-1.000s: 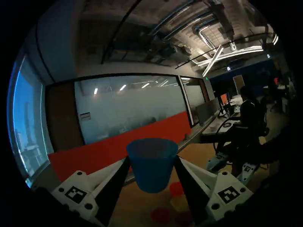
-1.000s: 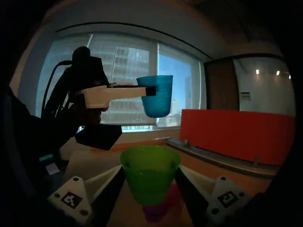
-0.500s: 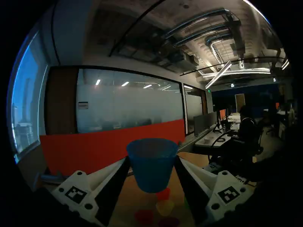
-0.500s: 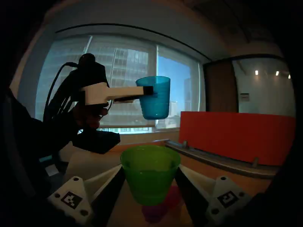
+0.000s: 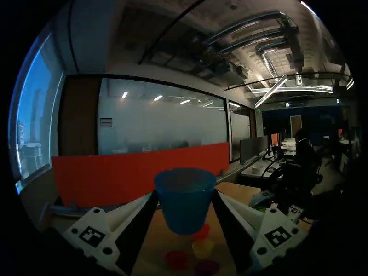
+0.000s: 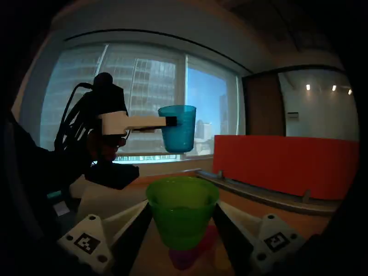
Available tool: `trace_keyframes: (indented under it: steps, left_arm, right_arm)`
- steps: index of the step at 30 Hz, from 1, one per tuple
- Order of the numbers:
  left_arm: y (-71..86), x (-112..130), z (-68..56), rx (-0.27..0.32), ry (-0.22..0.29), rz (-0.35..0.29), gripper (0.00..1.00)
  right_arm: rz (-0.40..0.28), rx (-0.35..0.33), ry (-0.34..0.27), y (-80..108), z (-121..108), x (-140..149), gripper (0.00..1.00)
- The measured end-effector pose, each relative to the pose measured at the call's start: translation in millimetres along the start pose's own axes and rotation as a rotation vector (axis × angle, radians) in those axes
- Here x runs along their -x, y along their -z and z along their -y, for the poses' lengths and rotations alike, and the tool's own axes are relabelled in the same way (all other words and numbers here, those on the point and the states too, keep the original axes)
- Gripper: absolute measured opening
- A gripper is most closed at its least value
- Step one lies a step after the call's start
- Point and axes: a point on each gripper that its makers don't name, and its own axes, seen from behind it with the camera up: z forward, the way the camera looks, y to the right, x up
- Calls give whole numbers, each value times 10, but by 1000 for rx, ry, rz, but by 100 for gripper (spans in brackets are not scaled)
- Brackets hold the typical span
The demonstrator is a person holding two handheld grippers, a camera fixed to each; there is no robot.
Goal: Pour water
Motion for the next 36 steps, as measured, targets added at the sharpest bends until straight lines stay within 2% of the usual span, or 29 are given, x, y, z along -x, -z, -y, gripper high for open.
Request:
trace_keyframes:
  steps: [8, 21, 29, 36]
  left_arm:
    - [45, 140, 102, -21, -12, 21, 83]
    - [101, 488, 189, -41, -25, 76, 83]
    - [101, 663, 276, -54, -23, 105, 83]
    - [109, 925, 294, -46, -32, 166, 84]
  right_arm:
    - [15, 43, 13, 149, -151, 8, 87]
    - [20, 127, 8, 440, -441, -59, 87]
    - [37, 146, 2, 483, -517, 6, 87]
    - [80, 146, 1, 472, -559, 141, 87]
